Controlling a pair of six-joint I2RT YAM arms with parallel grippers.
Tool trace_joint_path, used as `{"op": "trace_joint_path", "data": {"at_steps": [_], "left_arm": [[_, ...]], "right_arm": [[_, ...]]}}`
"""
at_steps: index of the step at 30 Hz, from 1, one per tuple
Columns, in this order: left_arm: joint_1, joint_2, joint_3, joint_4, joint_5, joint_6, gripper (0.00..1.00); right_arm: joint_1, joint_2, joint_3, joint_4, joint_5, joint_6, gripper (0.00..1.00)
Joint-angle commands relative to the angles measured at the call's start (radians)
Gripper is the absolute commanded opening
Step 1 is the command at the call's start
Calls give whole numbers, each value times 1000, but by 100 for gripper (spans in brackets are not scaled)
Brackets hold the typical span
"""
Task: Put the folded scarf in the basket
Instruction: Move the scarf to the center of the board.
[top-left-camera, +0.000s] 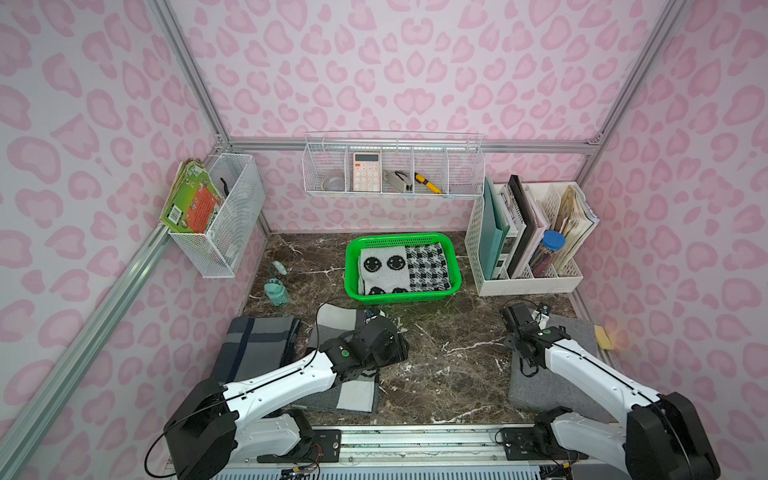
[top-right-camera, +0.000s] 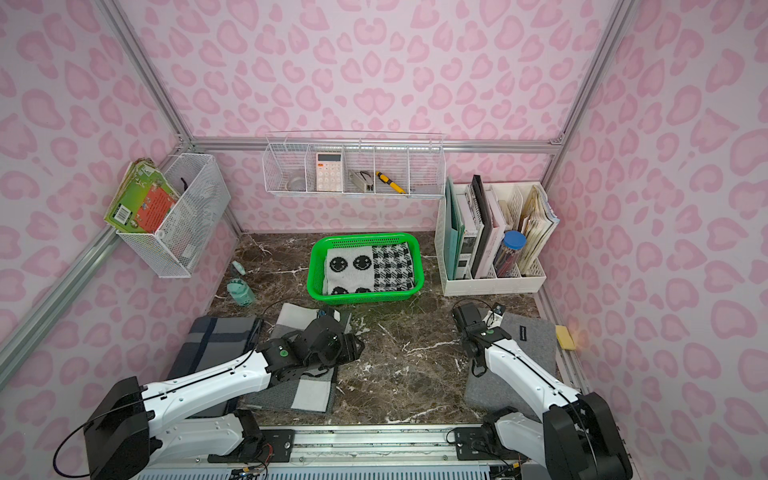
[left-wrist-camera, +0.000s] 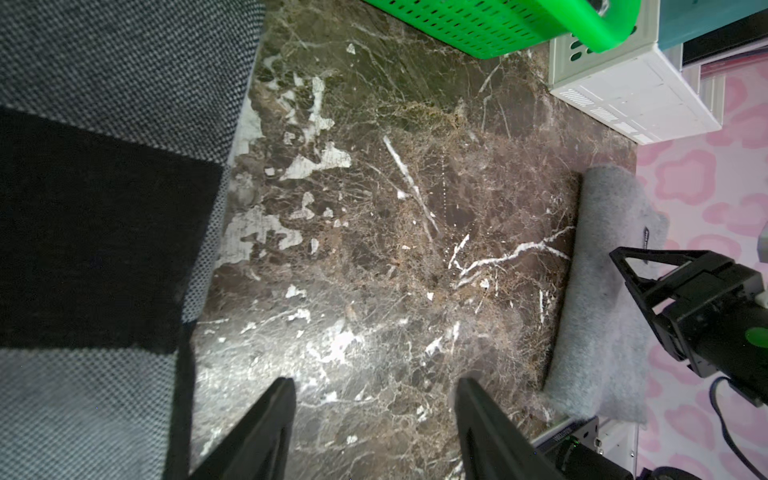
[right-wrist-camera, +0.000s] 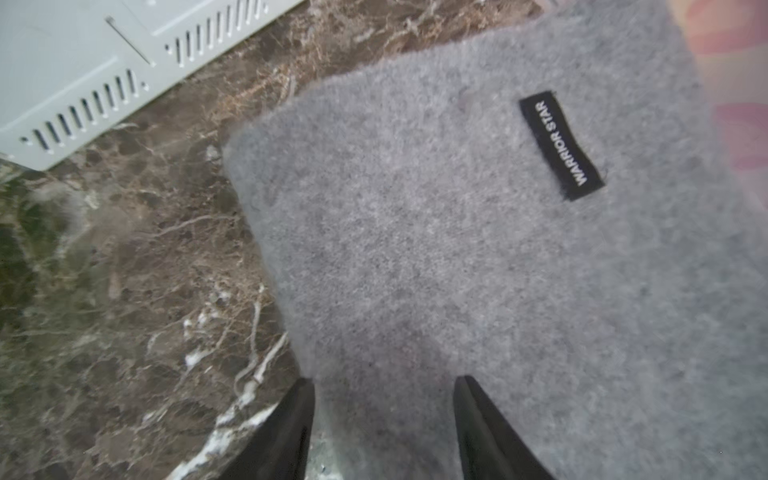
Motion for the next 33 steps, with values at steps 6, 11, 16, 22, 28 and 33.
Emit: {"op": "trace_joint_path", "data": {"at_steps": [6, 11, 16, 22, 28, 33], "left_arm": [[0, -37, -26, -99, -111, -49, 67], [-1, -76, -62, -90, -117, -59, 68], [-1, -99, -83, -77, -93, -59, 69], [-1, -94, -120, -4, -19, -67, 69], [-57, -35, -89, 65, 41, -45, 70], [-128, 82, -14, 154, 125, -30, 70]], "right_arm": [[-1, 98, -46, 70, -91, 61, 20], [75, 113, -34, 129, -155, 123, 0], [263, 168, 83, 131, -143, 315, 17], [421, 320, 283, 147, -167, 319, 49], [436, 291, 291, 117, -158, 179, 62], [434, 82, 122, 155, -82, 108, 64]]}}
